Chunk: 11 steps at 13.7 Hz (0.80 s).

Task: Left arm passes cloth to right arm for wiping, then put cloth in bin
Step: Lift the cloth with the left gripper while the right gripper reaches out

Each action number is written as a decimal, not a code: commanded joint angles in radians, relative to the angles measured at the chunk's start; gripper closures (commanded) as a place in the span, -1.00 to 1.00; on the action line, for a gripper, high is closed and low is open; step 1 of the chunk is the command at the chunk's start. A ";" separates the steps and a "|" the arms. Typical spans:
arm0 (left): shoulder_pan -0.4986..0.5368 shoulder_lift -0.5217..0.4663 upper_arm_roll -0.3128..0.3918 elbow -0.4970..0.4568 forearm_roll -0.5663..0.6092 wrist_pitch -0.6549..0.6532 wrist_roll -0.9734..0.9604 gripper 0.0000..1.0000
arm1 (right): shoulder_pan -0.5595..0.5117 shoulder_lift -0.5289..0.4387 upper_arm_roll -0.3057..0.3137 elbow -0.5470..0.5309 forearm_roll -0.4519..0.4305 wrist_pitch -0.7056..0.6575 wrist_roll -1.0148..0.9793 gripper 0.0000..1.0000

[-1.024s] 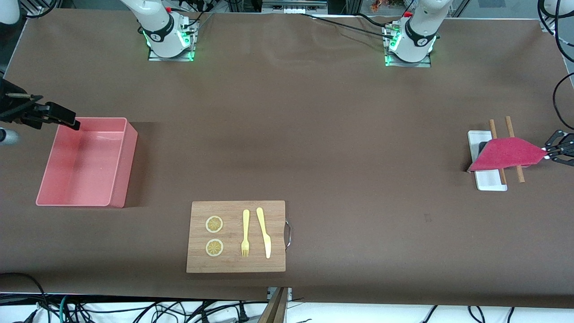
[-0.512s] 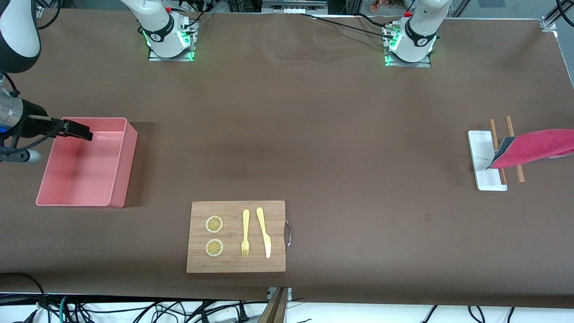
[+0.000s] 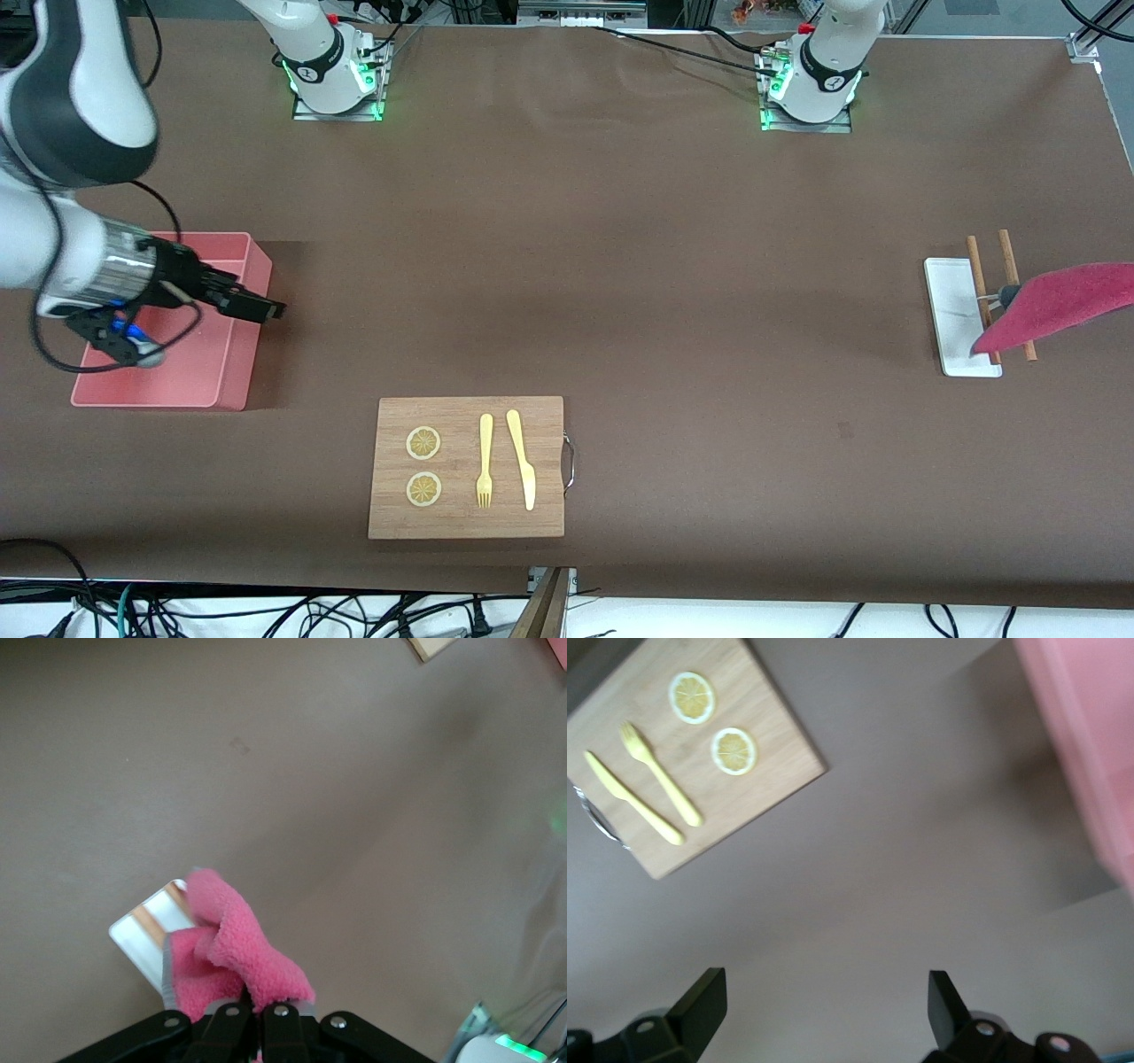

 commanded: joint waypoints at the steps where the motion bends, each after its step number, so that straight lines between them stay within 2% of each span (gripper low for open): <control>1: -0.100 -0.054 0.005 -0.029 0.030 -0.007 -0.243 1.00 | -0.002 0.039 0.091 0.007 0.013 0.094 0.192 -1.00; 3: -0.181 -0.068 0.003 -0.029 0.030 -0.007 -0.422 1.00 | 0.024 0.070 0.120 0.007 0.014 0.171 0.300 -1.00; 8: -0.387 -0.068 0.005 -0.021 0.011 0.004 -0.954 1.00 | 0.145 0.151 0.123 0.007 0.012 0.363 0.552 -1.00; 11: -0.502 -0.064 0.005 -0.021 -0.013 0.070 -1.199 1.00 | 0.209 0.203 0.123 0.007 0.011 0.487 0.663 -1.00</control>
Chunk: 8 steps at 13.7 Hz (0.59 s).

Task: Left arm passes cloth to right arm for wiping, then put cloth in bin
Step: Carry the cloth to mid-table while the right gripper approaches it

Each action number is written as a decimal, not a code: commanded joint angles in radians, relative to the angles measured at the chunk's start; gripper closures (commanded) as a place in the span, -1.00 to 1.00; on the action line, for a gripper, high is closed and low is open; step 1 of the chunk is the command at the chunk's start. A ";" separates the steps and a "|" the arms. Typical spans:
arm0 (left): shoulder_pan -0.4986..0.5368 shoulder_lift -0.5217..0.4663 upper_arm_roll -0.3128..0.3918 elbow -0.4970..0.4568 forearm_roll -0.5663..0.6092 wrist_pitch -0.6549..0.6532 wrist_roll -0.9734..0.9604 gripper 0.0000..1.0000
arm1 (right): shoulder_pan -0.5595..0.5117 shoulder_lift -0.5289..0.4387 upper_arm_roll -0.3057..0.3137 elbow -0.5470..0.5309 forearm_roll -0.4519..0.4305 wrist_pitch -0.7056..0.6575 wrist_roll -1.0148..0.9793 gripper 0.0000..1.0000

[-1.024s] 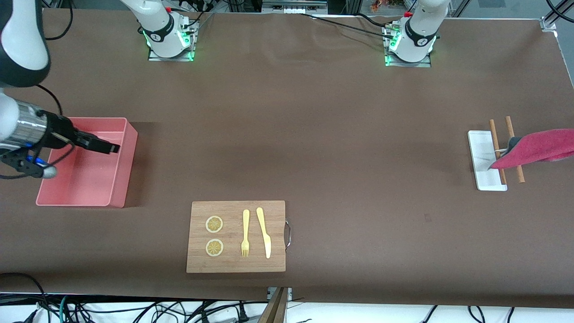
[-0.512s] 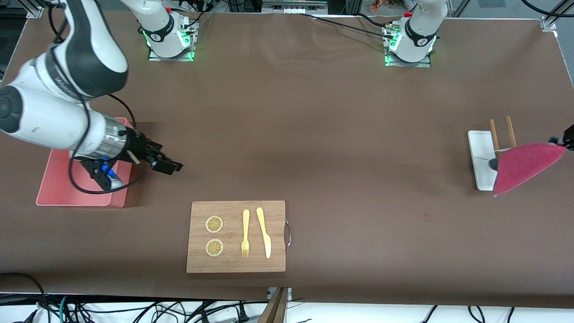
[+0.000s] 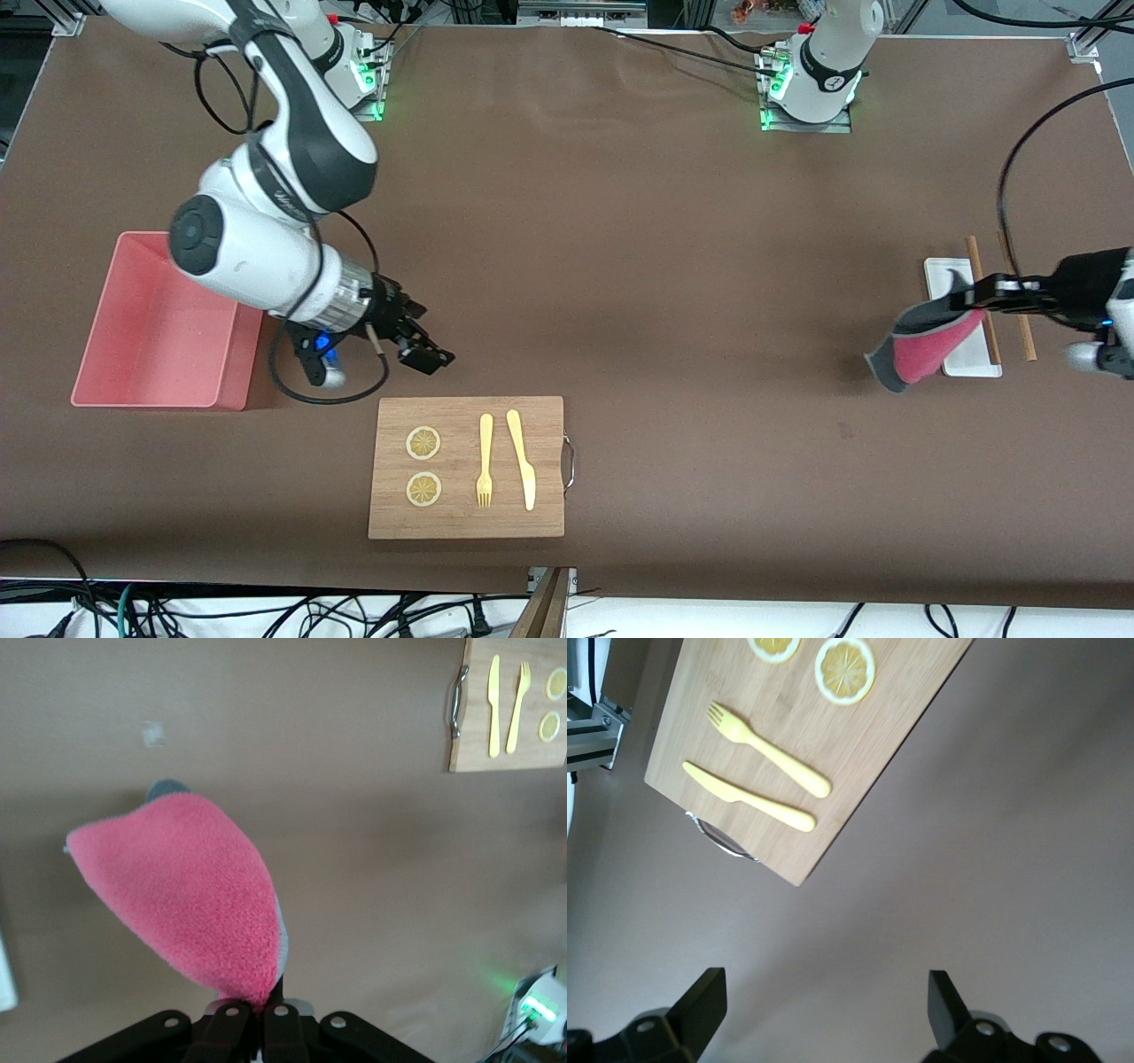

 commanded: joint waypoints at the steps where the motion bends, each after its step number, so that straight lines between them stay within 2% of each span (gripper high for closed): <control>1: -0.095 -0.017 0.015 -0.021 -0.035 0.061 -0.220 1.00 | 0.050 0.044 0.001 0.010 0.011 0.117 0.113 -1.00; 8: -0.380 0.012 0.016 -0.024 -0.071 0.316 -0.769 1.00 | 0.156 0.127 0.001 0.013 0.011 0.349 0.320 -1.00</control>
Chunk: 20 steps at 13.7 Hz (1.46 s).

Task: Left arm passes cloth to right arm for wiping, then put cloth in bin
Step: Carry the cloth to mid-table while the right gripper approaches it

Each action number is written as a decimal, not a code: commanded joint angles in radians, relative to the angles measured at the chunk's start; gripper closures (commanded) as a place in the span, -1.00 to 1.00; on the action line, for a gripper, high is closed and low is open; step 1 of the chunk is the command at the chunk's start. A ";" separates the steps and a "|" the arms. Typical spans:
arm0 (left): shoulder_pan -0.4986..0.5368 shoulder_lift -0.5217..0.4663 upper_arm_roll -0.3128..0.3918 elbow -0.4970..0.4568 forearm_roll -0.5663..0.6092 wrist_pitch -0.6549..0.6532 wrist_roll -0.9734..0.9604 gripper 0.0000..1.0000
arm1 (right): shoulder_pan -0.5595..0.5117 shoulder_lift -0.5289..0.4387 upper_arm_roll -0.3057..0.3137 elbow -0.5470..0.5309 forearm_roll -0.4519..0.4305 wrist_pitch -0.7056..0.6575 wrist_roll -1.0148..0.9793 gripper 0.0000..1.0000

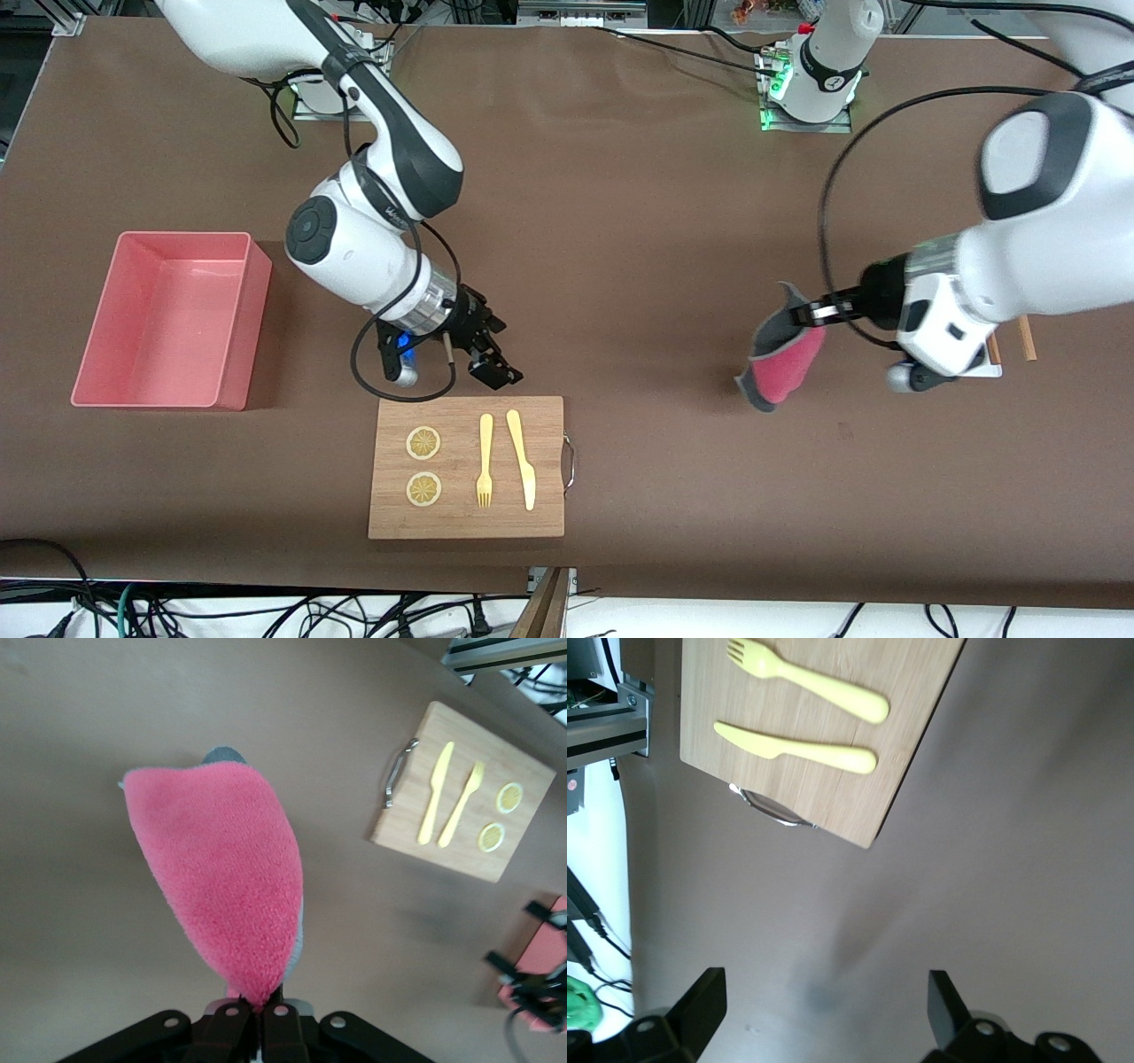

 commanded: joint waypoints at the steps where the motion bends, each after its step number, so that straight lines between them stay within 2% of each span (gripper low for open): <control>1: -0.099 0.006 0.017 -0.013 -0.040 0.113 -0.172 1.00 | 0.043 0.042 0.000 0.015 0.009 0.099 0.095 -1.00; 3: -0.149 0.030 0.017 -0.017 -0.087 0.208 -0.267 1.00 | 0.068 0.067 0.000 0.015 0.009 0.165 0.137 -1.00; 6: -0.205 0.055 0.019 -0.017 -0.170 0.308 -0.349 1.00 | 0.101 0.090 0.000 0.016 0.011 0.193 0.172 -1.00; 10: -0.224 0.053 0.017 -0.015 -0.198 0.320 -0.412 1.00 | 0.122 0.105 0.000 0.015 0.011 0.195 0.215 -1.00; 12: -0.224 0.049 0.017 -0.015 -0.215 0.320 -0.417 1.00 | 0.120 0.112 0.020 0.015 0.012 0.195 0.215 -1.00; 20: -0.265 0.049 0.017 -0.014 -0.217 0.320 -0.470 1.00 | 0.138 0.132 0.035 0.018 0.012 0.290 0.237 -1.00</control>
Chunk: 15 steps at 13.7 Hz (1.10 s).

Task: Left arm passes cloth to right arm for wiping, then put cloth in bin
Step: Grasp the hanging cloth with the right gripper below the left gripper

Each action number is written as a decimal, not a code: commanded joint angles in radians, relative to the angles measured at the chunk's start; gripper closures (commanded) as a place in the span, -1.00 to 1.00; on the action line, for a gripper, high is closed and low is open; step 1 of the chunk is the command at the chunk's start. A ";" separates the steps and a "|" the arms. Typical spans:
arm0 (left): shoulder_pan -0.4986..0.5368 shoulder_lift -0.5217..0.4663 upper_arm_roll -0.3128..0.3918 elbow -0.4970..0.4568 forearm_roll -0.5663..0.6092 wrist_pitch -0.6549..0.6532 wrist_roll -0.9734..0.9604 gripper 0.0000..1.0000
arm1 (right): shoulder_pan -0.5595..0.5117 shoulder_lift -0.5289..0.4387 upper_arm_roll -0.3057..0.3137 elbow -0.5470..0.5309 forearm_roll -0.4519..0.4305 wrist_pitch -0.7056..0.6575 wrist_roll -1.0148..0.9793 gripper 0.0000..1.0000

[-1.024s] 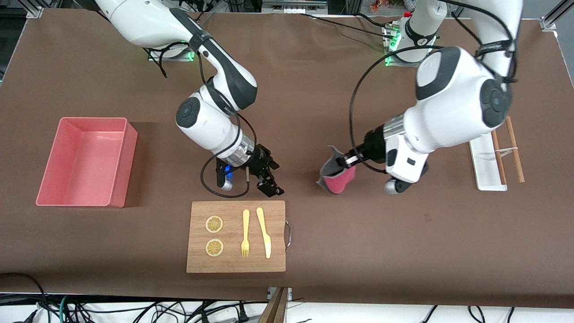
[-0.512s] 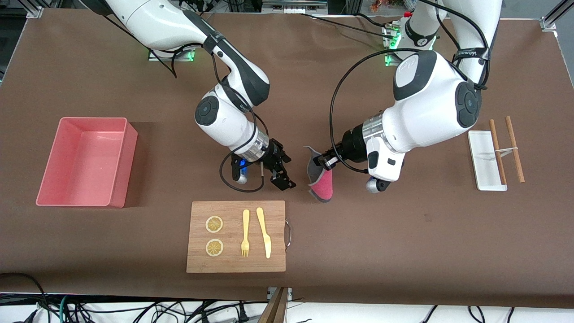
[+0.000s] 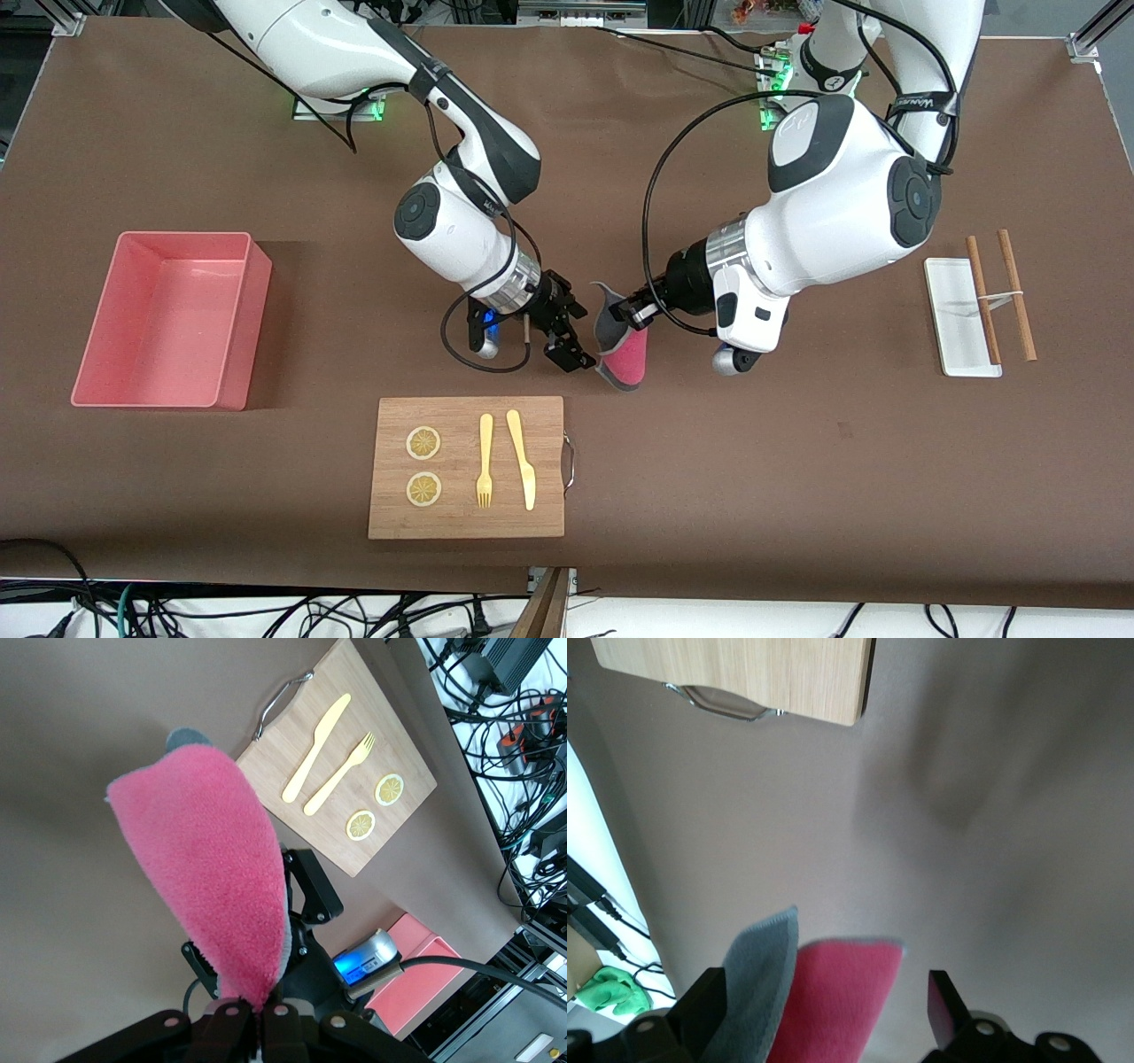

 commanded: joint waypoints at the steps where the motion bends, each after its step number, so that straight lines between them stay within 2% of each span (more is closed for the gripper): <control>1: -0.043 -0.013 0.016 -0.002 -0.025 0.005 -0.060 1.00 | 0.010 0.025 0.009 0.018 0.011 0.049 0.012 -1.00; 3: -0.055 -0.015 0.016 0.000 -0.025 0.005 -0.069 1.00 | 0.009 0.027 0.018 0.019 0.011 0.049 0.010 -0.92; 6: -0.055 -0.015 0.015 0.001 -0.025 0.005 -0.069 1.00 | 0.009 0.027 0.020 0.021 0.011 0.053 0.009 -0.42; 10: -0.055 -0.018 0.015 0.001 -0.025 0.005 -0.069 1.00 | 0.006 0.028 0.018 0.023 0.003 0.055 -0.014 0.88; 11: -0.055 -0.018 0.015 0.001 -0.025 0.005 -0.069 1.00 | 0.001 0.028 0.018 0.026 0.003 0.056 -0.020 1.00; 15: -0.055 -0.019 0.015 0.001 -0.025 0.005 -0.069 1.00 | -0.003 0.024 0.020 0.026 0.001 0.056 -0.056 1.00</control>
